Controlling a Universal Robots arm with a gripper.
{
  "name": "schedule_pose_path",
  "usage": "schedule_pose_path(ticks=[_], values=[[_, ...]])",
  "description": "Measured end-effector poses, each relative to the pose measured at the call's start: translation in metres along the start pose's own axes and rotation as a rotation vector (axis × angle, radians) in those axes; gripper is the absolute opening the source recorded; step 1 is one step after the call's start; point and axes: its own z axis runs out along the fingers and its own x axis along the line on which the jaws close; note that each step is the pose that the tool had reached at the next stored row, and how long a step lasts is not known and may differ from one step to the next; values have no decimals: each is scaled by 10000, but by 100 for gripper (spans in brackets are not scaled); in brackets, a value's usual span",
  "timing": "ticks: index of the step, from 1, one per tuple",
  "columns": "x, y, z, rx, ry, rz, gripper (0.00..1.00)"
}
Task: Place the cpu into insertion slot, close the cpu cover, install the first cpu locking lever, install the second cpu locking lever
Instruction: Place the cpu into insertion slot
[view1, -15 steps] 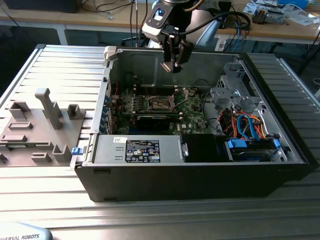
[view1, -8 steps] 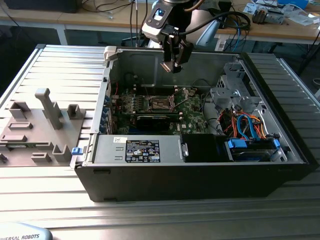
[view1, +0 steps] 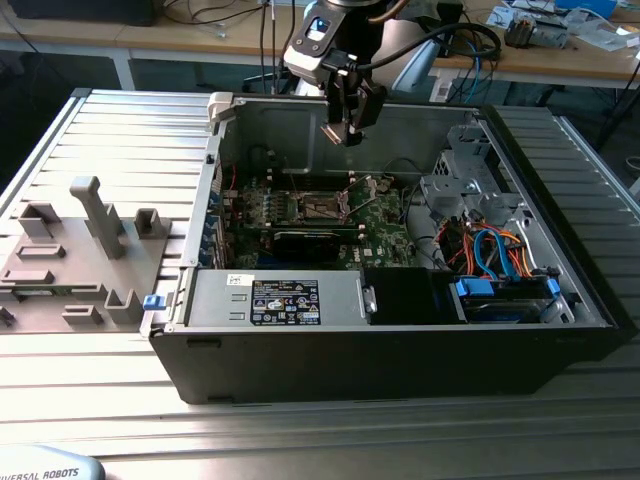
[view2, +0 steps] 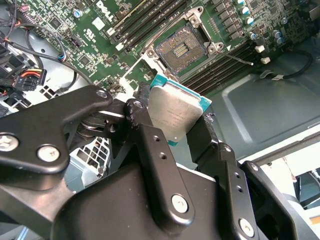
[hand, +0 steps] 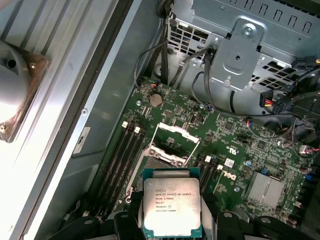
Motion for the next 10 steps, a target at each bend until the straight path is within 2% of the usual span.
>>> schedule_pose_path(ticks=[10], values=[[0, 0, 0, -1, -5, 71, 54]])
